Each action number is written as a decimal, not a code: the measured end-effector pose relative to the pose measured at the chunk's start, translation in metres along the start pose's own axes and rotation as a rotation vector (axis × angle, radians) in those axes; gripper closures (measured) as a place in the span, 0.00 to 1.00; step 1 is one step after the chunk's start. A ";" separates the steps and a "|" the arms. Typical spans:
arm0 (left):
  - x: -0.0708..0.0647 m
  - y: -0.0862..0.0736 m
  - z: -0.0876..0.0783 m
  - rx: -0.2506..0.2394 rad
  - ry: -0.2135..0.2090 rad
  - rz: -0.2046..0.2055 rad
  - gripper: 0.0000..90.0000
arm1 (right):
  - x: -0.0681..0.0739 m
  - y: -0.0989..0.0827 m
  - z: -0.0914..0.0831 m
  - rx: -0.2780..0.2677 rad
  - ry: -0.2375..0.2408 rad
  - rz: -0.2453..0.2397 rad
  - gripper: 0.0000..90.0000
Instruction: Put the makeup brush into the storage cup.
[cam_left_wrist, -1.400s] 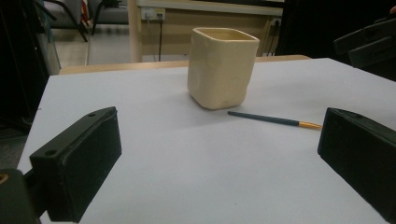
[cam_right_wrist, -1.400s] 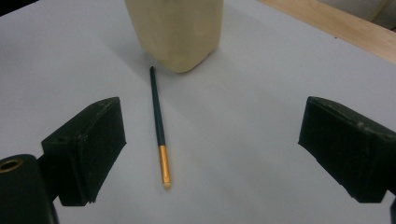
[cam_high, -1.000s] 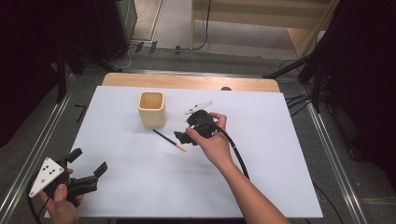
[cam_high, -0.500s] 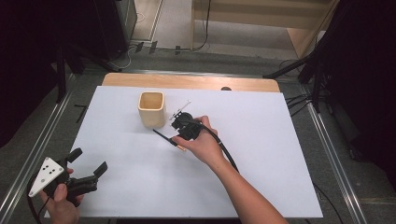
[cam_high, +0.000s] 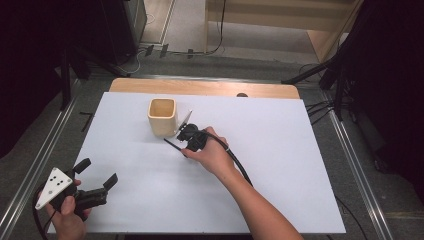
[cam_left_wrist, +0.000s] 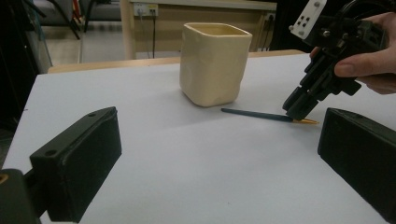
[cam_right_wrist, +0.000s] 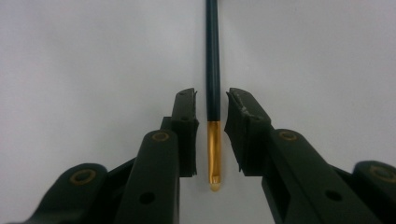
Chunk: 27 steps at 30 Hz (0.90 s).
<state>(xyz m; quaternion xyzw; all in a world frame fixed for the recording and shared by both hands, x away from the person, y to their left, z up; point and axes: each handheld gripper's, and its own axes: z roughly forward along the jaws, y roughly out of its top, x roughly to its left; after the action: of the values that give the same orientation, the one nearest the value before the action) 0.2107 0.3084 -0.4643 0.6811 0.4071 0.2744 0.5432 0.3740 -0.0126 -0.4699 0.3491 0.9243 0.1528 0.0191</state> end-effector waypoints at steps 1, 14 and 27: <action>0.000 0.000 0.000 0.000 0.000 0.000 0.00 | 0.000 0.000 0.002 0.009 0.004 -0.005 0.85; -0.009 0.000 0.008 0.017 -0.037 0.000 0.00 | -0.003 -0.018 -0.013 -0.109 0.025 -0.028 0.95; -0.044 0.022 0.040 0.010 -0.135 0.031 0.00 | -0.011 -0.083 -0.051 -0.234 0.028 -0.013 0.95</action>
<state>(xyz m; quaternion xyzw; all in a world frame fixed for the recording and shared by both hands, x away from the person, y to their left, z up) 0.2262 0.2489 -0.4508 0.7072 0.3602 0.2341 0.5616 0.3221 -0.0925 -0.4471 0.3362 0.9026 0.2645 0.0481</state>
